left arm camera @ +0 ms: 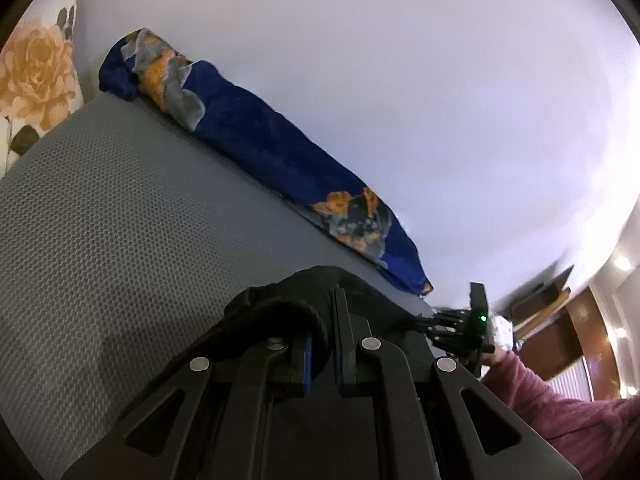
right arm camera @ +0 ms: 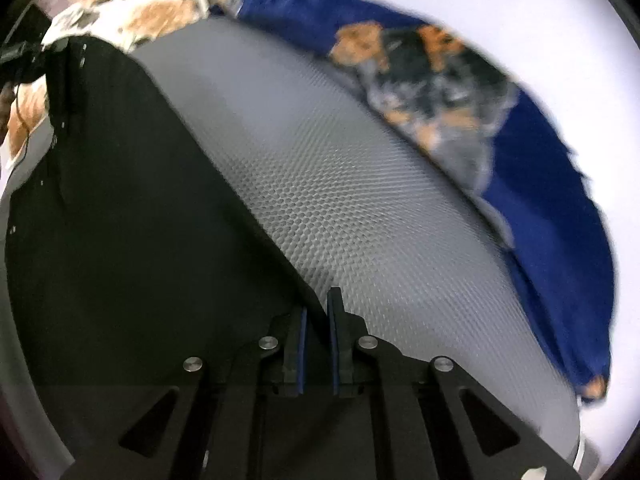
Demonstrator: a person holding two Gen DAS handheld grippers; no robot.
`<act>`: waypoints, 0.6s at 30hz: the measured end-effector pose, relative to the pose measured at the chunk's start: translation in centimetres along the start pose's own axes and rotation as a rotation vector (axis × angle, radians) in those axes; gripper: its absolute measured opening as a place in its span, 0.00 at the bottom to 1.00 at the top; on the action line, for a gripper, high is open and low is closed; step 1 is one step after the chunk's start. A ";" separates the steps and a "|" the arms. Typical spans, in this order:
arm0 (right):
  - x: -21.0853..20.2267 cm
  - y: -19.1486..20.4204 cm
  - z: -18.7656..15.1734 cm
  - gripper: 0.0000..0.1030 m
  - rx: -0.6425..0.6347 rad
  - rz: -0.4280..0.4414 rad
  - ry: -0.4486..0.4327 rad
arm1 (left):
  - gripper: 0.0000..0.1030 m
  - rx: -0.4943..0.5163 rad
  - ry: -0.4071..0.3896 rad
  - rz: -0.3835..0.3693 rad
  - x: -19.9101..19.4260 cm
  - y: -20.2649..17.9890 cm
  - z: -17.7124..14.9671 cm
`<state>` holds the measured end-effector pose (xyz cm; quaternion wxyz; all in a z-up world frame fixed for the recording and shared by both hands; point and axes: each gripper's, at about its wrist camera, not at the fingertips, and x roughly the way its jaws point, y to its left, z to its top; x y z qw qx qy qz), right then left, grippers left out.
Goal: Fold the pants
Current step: 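Lift the waistband with both grippers and fold it over toward the hems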
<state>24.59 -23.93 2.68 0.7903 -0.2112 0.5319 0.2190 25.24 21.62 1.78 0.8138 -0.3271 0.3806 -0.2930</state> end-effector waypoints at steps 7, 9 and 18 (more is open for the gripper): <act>-6.8 3.5 -6.0 0.07 0.113 -0.068 -0.070 | 0.08 0.053 0.043 -0.033 -3.8 -2.4 -3.7; -7.8 5.2 -7.7 0.07 0.131 -0.076 -0.080 | 0.08 0.073 0.070 -0.029 -4.9 -3.1 -5.4; -7.3 11.0 -14.5 0.05 0.251 0.037 -0.013 | 0.11 0.105 0.275 0.093 -7.8 -2.1 -13.6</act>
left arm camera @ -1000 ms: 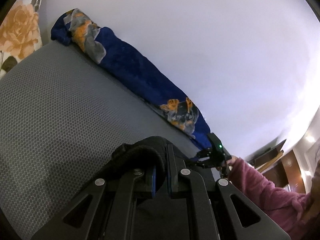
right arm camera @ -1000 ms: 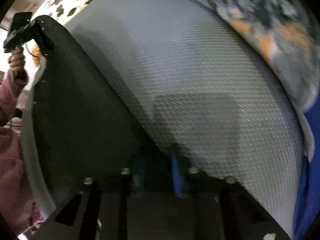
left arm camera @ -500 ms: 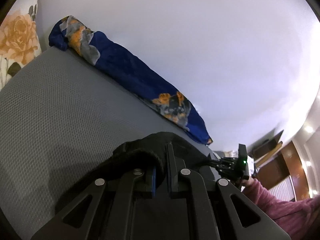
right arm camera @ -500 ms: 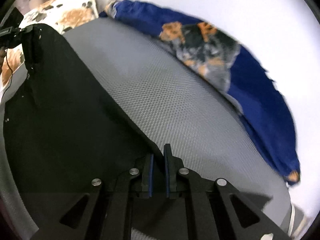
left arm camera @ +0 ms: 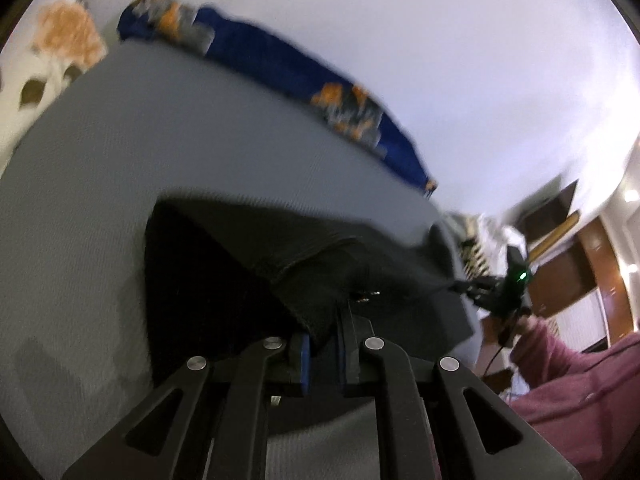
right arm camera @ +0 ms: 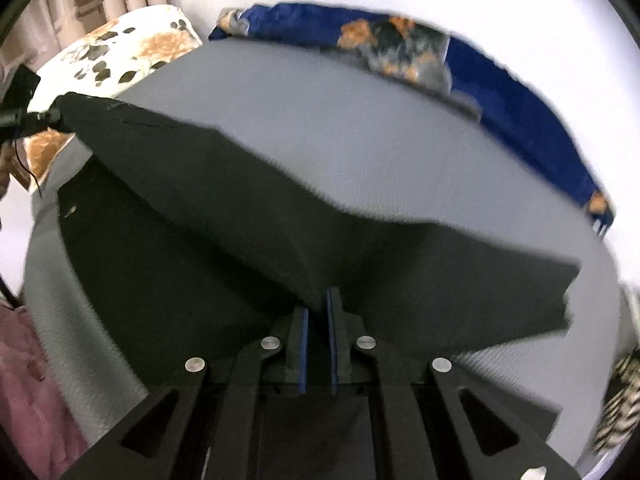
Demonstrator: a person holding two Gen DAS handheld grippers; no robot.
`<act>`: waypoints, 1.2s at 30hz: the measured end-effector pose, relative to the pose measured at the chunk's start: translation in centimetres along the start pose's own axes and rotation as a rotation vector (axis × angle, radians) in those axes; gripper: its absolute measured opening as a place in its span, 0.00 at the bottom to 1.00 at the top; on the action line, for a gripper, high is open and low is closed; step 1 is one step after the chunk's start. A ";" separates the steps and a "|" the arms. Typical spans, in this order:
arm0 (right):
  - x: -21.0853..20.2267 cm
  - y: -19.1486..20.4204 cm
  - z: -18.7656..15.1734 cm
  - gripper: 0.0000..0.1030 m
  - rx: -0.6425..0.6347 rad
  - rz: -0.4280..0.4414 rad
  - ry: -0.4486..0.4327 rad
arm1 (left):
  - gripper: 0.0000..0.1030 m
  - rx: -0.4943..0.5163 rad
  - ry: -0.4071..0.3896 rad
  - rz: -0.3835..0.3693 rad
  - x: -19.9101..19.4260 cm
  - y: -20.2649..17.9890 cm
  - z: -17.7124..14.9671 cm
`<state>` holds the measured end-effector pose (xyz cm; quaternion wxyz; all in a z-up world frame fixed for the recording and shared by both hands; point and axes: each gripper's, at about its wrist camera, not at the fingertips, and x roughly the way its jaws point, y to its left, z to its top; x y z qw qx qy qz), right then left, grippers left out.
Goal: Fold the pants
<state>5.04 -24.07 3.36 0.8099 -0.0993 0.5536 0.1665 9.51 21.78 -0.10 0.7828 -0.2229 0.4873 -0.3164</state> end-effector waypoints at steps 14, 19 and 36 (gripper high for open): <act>4.7 2.6 -4.6 0.05 0.004 0.013 0.086 | 0.45 0.008 0.196 0.307 2.6 0.9 -5.5; 4.6 2.7 -4.7 0.05 0.000 0.000 0.071 | 0.53 -0.071 0.168 0.375 0.0 1.2 -5.7; 4.1 3.2 -6.1 0.05 0.011 -0.014 0.022 | 0.28 -0.570 -0.007 0.192 1.3 3.8 -6.7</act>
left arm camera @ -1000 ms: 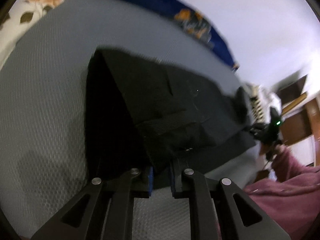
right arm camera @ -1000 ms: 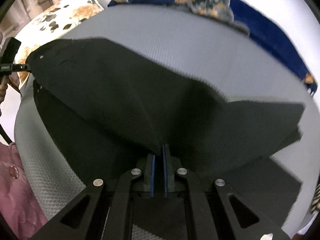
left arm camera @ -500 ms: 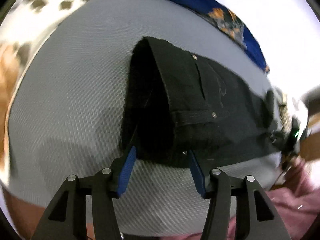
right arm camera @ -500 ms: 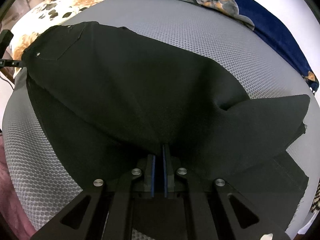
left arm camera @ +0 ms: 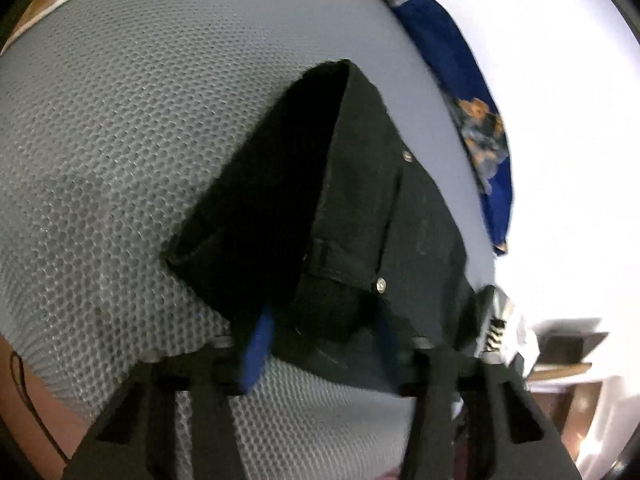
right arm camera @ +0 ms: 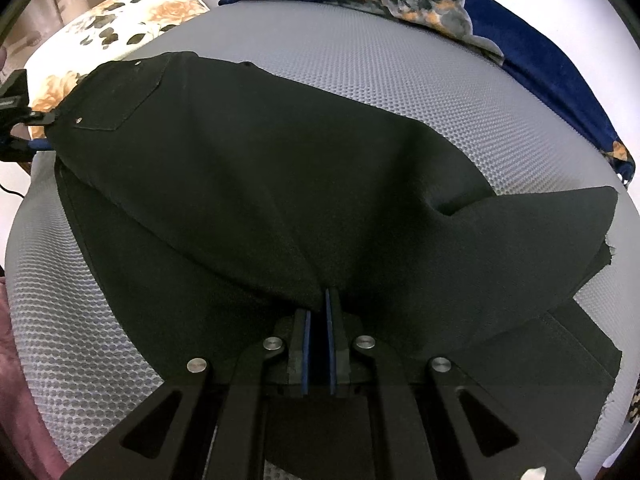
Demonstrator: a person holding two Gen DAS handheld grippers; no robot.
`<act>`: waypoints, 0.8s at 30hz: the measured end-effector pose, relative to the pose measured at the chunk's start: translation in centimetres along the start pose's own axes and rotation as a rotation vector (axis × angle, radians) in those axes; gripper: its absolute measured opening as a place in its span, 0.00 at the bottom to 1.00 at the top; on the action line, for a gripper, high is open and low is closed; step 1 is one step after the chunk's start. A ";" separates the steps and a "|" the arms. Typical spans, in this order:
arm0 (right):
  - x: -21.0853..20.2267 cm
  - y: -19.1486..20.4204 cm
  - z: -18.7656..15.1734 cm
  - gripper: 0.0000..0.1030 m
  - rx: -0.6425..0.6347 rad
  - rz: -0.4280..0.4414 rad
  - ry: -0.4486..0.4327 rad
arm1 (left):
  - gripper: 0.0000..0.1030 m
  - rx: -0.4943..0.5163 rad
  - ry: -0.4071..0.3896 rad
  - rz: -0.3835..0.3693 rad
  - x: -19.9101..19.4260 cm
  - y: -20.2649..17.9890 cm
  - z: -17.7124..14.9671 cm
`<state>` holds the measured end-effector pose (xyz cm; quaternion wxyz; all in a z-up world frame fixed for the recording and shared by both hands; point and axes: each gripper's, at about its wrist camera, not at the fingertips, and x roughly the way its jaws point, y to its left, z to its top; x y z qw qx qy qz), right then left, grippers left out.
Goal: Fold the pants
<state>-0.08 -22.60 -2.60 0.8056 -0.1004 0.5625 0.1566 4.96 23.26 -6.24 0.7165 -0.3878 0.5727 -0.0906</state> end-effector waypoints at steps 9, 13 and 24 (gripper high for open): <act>-4.8 2.0 0.0 0.05 -0.007 -0.073 -0.070 | 0.21 0.314 -0.071 0.082 -3.0 -6.4 1.8; -5.6 3.3 -1.0 0.05 0.005 -0.031 -0.041 | 0.21 0.385 -0.003 0.172 -2.0 -5.2 1.9; -3.7 4.6 -2.5 0.05 0.039 0.019 0.055 | 0.21 0.514 -0.009 0.288 -0.1 -6.2 0.9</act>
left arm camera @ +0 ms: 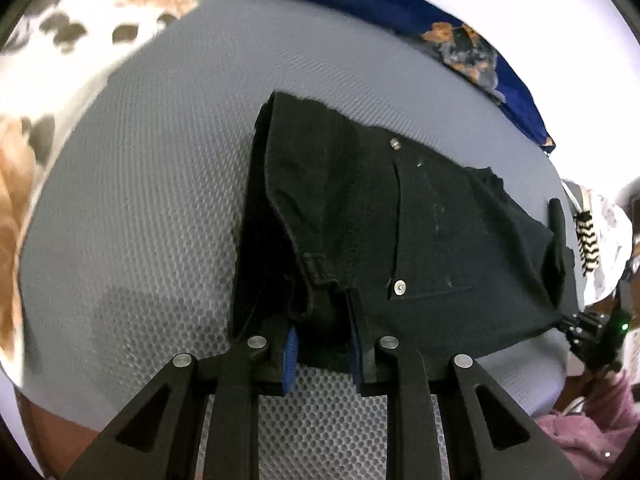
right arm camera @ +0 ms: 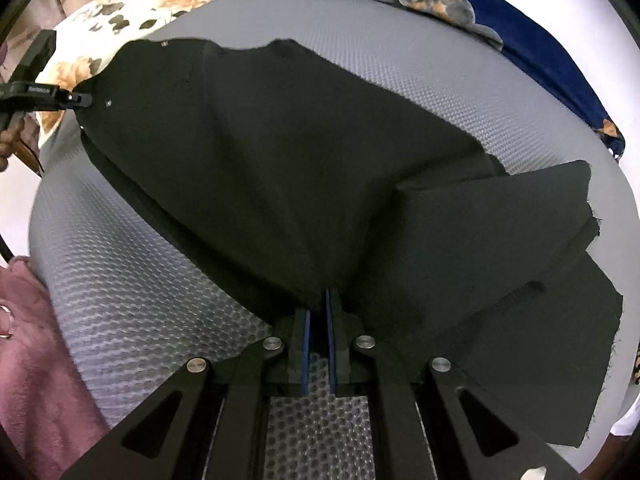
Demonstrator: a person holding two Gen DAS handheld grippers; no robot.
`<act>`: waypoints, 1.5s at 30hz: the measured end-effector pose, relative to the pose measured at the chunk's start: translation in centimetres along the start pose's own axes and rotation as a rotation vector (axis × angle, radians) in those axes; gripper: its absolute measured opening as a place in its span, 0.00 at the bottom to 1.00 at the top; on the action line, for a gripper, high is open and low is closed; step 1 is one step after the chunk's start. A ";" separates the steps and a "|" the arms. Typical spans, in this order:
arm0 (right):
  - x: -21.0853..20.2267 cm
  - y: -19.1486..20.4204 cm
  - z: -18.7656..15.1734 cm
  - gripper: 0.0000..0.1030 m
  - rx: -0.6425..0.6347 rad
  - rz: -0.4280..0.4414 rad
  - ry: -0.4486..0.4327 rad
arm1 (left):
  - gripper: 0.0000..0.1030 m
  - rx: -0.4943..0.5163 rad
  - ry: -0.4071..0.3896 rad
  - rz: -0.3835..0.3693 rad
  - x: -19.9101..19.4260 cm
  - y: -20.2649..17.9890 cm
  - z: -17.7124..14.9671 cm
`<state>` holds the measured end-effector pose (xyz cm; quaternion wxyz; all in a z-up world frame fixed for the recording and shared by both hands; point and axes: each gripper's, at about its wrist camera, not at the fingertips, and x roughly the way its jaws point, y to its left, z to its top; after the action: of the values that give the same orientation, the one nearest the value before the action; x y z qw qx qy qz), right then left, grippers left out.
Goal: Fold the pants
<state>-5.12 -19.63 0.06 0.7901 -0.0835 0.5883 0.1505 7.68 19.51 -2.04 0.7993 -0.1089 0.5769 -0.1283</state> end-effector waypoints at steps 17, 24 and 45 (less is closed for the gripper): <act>2.0 -2.3 0.4 0.08 0.094 0.052 0.024 | 0.48 0.049 0.027 0.102 -2.0 1.2 -1.1; 1.6 -3.5 0.0 0.10 0.134 0.083 -0.007 | 0.48 0.279 -0.074 0.142 -4.7 -5.4 -2.3; -0.1 -3.9 0.7 0.10 0.221 0.153 -0.054 | 0.48 1.004 0.078 -0.260 9.6 -34.8 -8.2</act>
<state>-3.19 -23.06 0.21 0.7963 0.0532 0.5844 0.1468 -0.02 -16.74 -1.97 0.7083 0.2218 0.4556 -0.4915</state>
